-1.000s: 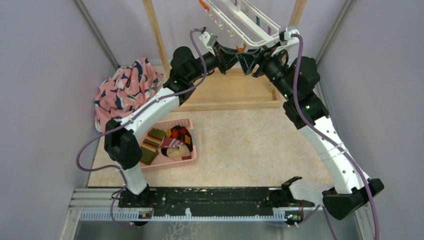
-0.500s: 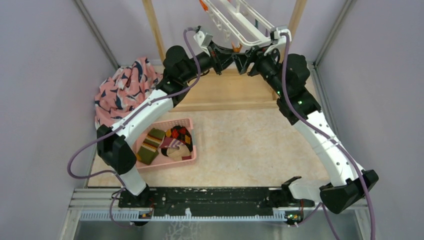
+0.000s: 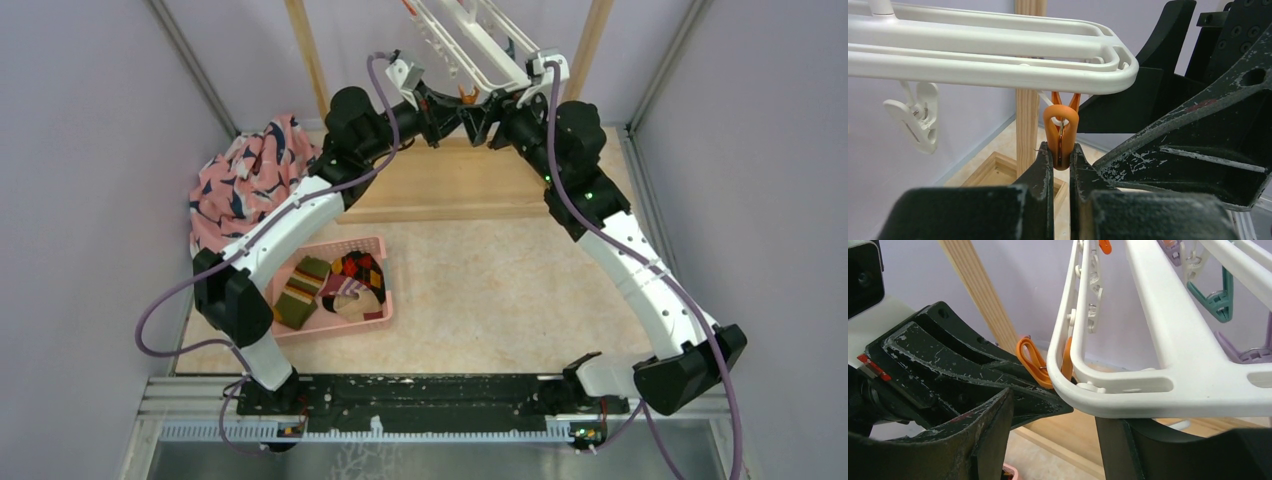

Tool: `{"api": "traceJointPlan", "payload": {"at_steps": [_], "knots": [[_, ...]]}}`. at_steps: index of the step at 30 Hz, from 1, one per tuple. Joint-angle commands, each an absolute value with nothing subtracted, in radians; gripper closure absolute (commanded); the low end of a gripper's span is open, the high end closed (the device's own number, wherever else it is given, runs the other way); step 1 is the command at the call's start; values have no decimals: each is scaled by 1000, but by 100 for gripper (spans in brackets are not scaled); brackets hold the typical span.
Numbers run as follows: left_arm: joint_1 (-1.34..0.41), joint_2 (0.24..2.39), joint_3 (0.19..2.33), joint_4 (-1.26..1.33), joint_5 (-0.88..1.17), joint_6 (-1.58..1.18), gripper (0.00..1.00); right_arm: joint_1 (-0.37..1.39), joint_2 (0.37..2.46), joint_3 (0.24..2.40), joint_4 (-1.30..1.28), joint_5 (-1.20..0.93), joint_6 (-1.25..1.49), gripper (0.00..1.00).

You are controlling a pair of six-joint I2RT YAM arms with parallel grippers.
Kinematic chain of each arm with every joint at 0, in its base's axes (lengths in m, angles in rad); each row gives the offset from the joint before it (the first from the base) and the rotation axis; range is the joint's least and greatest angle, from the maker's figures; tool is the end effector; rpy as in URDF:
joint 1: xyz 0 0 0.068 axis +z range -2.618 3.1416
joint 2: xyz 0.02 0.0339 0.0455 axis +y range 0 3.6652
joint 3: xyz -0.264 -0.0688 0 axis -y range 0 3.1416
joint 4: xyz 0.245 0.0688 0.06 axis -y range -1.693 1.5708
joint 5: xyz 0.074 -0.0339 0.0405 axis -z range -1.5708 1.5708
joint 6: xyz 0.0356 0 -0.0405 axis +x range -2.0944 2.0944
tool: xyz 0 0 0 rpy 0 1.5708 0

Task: Clip the socks to the hanger
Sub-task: Open the clamp at the hanger.

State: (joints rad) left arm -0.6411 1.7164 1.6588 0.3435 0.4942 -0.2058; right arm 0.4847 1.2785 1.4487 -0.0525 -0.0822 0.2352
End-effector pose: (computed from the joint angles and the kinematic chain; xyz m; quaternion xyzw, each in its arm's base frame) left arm 0.3164 -0.2572 0.4502 0.3167 0.5250 -0.4526 0.6475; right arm 0.2499 0.1349 0.4798 -0.1131 0.6548 0.2886 0.6894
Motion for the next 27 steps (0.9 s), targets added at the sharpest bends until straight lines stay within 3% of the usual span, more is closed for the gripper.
{"api": "traceJointPlan", "payload": {"at_steps": [1,7,27], "knots": [[-675,1732,1685,247,643,-202,100,491,1298,1512,64,-81,217,40],[-675,1741,1704,214,636,-202,100,505,1256,1459,120,-79,213,40],[-675,1770,1734,209,691,-251,100,608,1287,1493,182,248,20,39]]}}
